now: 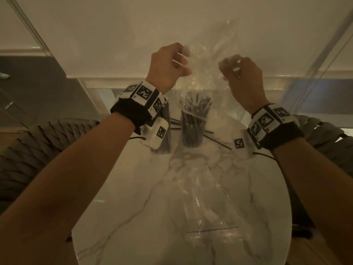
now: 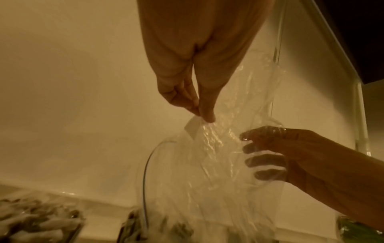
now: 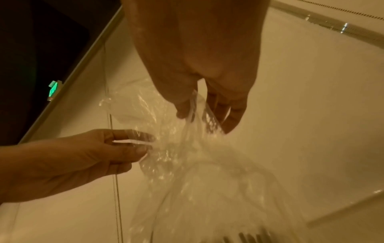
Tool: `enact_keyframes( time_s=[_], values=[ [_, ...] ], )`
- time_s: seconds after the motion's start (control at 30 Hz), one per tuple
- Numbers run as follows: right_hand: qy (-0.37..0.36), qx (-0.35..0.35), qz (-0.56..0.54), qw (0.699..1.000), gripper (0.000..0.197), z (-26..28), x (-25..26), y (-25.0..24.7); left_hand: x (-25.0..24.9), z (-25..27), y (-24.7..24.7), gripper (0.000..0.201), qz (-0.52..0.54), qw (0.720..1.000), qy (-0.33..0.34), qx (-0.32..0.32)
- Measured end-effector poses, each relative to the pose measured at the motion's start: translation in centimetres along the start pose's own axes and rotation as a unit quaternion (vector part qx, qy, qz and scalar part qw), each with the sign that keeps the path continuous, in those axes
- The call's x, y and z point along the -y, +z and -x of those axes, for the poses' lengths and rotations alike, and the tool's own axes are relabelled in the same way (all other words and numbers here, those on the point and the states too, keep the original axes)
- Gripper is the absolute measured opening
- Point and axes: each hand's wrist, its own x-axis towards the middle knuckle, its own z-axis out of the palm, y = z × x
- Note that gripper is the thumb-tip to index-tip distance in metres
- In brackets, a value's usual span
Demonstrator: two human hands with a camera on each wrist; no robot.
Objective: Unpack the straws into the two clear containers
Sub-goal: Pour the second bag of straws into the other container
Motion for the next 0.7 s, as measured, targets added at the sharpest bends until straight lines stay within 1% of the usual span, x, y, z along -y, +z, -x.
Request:
enact_keyframes(
  time_s=[0.07,0.1,0.17,0.2,0.23,0.3,0.33,0.37,0.4,0.43,0.47,0.5,0.53,0.6,0.63,0.7],
  values=[
    [-0.028,-0.073,-0.013,0.997,0.032,0.3,0.8,-0.5,-1.0,0.3,-0.5,0.016,-0.010,0.998,0.038,-0.044],
    [-0.047,-0.099,-0.024,0.994,0.032,0.4,1.3,-0.9,-1.6,0.5,-0.9,0.017,-0.017,0.997,0.055,-0.061],
    [-0.083,-0.123,-0.061,0.987,0.034,0.9,2.8,-2.1,-3.1,1.2,-2.1,0.020,-0.026,0.993,0.087,-0.081],
    [-0.097,-0.120,-0.097,0.983,0.036,1.3,3.6,-2.7,-3.9,1.7,-2.9,0.021,-0.023,0.991,0.104,-0.086],
    [-0.103,-0.101,-0.140,0.980,0.037,1.8,4.3,-3.0,-4.5,2.6,-3.8,0.020,-0.018,0.988,0.121,-0.091],
    [-0.088,-0.017,-0.214,0.973,0.041,3.8,5.5,-2.7,-4.7,4.9,-5.7,0.018,-0.017,0.986,0.131,-0.097],
    [-0.076,0.036,-0.219,0.972,0.041,5.1,5.8,-2.1,-4.0,6.3,-6.6,0.020,-0.030,0.989,0.111,-0.097],
    [-0.065,0.094,-0.196,0.974,0.041,6.6,5.8,-1.2,-2.7,7.9,-7.3,0.022,-0.054,0.992,0.072,-0.089],
    [-0.057,0.164,-0.156,0.972,0.039,8.1,5.4,-0.2,-1.2,9.8,-7.8,0.025,-0.081,0.994,0.024,-0.068],
    [-0.053,0.244,-0.109,0.962,0.036,9.7,4.8,0.6,0.6,11.8,-8.1,0.026,-0.105,0.994,-0.023,-0.033],
    [-0.052,0.321,-0.058,0.944,0.032,11.4,4.1,1.3,2.4,14.0,-8.2,0.025,-0.119,0.990,-0.069,0.005],
    [-0.056,0.382,-0.018,0.922,0.027,13.0,3.3,1.8,4.3,16.2,-8.1,0.023,-0.131,0.983,-0.120,0.037],
    [-0.059,0.425,0.003,0.903,0.022,14.5,2.6,2.0,6.2,18.4,-8.0,0.020,-0.148,0.972,-0.175,0.059],
    [-0.041,0.470,0.012,0.881,0.015,16.9,1.3,2.1,10.2,22.4,-7.8,0.017,-0.194,0.938,-0.274,0.088],
    [-0.022,0.481,0.014,0.876,0.015,17.6,0.5,2.1,11.9,24.2,-7.6,0.017,-0.206,0.922,-0.313,0.101],
    [0.020,0.492,0.019,0.870,0.015,18.4,-1.1,1.5,14.5,26.9,-7.3,0.020,-0.200,0.891,-0.390,0.124]
  ],
)
